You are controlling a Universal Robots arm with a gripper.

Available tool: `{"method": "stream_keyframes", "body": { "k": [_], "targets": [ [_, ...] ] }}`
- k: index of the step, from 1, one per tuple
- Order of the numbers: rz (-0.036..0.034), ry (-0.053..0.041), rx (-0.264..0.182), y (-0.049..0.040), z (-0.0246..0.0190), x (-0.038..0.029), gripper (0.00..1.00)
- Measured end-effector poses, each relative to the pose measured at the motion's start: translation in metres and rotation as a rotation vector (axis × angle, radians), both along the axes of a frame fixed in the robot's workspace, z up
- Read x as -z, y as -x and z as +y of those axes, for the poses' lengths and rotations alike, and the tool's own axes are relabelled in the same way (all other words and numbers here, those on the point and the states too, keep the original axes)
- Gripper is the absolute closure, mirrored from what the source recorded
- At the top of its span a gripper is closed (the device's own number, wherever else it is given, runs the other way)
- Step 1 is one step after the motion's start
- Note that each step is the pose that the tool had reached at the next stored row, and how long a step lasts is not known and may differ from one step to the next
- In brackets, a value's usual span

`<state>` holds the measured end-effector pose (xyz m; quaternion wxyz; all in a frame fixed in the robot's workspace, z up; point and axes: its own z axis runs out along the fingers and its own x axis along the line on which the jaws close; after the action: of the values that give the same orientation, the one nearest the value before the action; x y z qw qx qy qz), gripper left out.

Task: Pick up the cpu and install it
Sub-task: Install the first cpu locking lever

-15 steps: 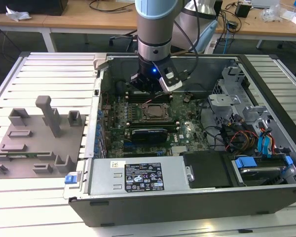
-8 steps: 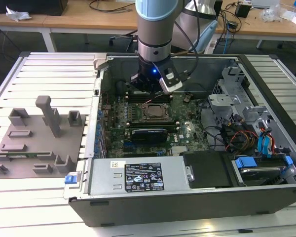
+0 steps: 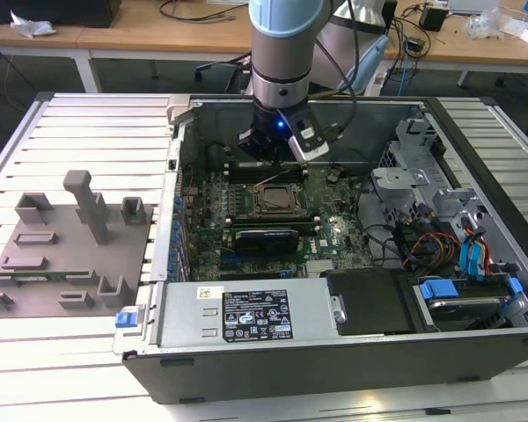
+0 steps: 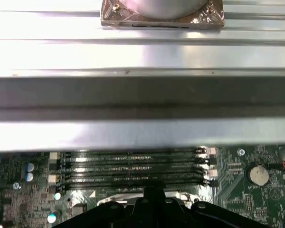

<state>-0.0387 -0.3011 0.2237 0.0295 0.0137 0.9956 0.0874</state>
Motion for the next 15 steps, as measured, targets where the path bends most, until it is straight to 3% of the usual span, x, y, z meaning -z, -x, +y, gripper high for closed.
{"method": "stream_keyframes", "body": {
  "k": [4,9,15],
  "targets": [
    [-0.0009,0.0059,0.027,0.0000,0.0004,0.0024,0.89],
    [-0.0172,0.0079,0.040,0.0001,0.0004,0.0045,0.89],
    [-0.0174,0.0077,0.041,0.0002,0.0004,0.0047,0.89]
  ]
}}
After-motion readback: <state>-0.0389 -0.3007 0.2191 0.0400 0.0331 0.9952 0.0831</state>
